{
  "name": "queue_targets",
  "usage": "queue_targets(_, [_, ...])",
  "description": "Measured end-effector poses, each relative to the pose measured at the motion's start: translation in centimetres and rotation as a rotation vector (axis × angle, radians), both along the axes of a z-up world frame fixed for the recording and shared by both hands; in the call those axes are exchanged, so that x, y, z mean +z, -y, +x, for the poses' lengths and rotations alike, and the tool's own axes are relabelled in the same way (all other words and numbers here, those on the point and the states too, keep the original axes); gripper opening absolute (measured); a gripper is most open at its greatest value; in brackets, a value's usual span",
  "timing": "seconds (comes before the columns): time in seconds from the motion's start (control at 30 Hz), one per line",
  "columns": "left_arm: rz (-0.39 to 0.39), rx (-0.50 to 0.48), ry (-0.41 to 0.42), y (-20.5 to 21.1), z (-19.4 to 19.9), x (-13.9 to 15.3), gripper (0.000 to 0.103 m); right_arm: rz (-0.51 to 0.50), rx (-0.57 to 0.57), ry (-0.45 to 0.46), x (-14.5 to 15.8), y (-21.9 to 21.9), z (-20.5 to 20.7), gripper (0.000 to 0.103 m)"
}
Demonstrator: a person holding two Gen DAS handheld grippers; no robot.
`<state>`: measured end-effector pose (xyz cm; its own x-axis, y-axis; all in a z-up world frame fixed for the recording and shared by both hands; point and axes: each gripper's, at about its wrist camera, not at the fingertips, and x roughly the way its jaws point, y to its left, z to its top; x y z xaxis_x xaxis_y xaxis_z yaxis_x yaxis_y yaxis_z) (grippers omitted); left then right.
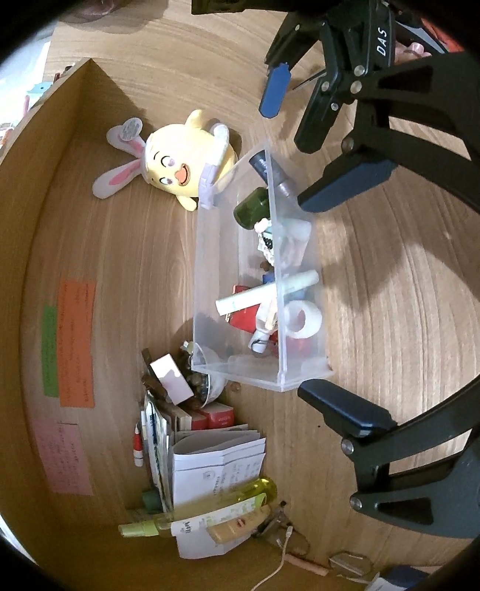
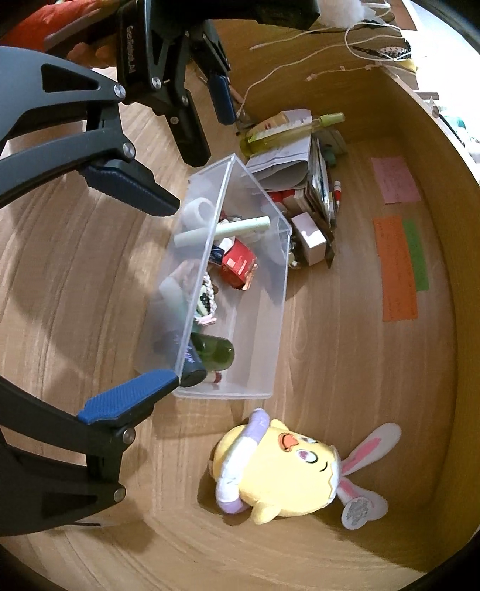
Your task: Organize objects
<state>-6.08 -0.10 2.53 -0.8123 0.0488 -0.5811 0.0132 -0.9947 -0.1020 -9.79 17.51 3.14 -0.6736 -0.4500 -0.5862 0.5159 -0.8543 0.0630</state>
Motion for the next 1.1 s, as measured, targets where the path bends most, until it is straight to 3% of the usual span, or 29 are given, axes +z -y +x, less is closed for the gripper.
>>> queue_targets(1.1, [0.023, 0.006, 0.015, 0.18, 0.16, -0.80, 0.094, -0.002, 0.005, 0.016, -0.47, -0.45, 0.03, 0.083])
